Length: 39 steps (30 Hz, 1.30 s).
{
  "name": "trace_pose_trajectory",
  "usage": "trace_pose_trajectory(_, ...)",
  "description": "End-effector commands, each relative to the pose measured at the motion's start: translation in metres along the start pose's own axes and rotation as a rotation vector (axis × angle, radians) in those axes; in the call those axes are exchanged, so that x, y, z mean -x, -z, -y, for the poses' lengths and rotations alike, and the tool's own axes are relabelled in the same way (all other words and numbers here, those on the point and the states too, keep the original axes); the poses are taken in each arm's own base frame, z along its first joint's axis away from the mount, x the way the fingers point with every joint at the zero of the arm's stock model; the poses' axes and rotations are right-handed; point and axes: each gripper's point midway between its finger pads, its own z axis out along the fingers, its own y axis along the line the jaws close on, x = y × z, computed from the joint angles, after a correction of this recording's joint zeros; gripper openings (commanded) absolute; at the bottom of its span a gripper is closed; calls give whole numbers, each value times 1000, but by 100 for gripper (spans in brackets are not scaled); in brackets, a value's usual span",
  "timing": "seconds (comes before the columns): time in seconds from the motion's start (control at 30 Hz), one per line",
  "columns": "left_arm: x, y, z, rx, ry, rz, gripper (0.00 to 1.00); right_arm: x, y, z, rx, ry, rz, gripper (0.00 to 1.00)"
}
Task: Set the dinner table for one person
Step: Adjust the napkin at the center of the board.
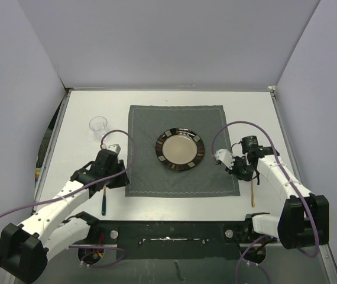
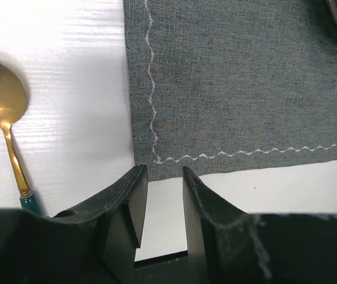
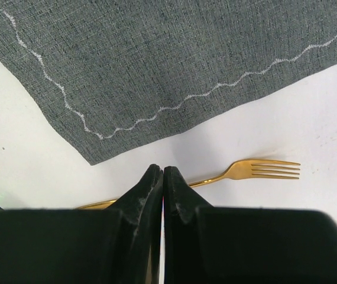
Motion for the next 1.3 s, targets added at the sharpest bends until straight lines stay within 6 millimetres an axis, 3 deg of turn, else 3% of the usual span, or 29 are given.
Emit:
trace_pose_trajectory(0.0,7,-5,6,-26,53,60,30,8,-5,-4,31,22,39,0)
trace_pose_trajectory(0.2,-5,-19,-1,27,103,33,30,1,-27,-24,129,16,8,0)
trace_pose_trajectory(0.33,-9,-28,-3,46,114,23,30,4,-32,-23,134,10,15,0)
trace_pose_trajectory(0.67,-10,-34,8,33,105,23,30,23,-27,-30,126,69,0,0)
trace_pose_trajectory(1.27,-43,-47,-5,99,109,-73,30,11,-42,-46,151,50,-27,0)
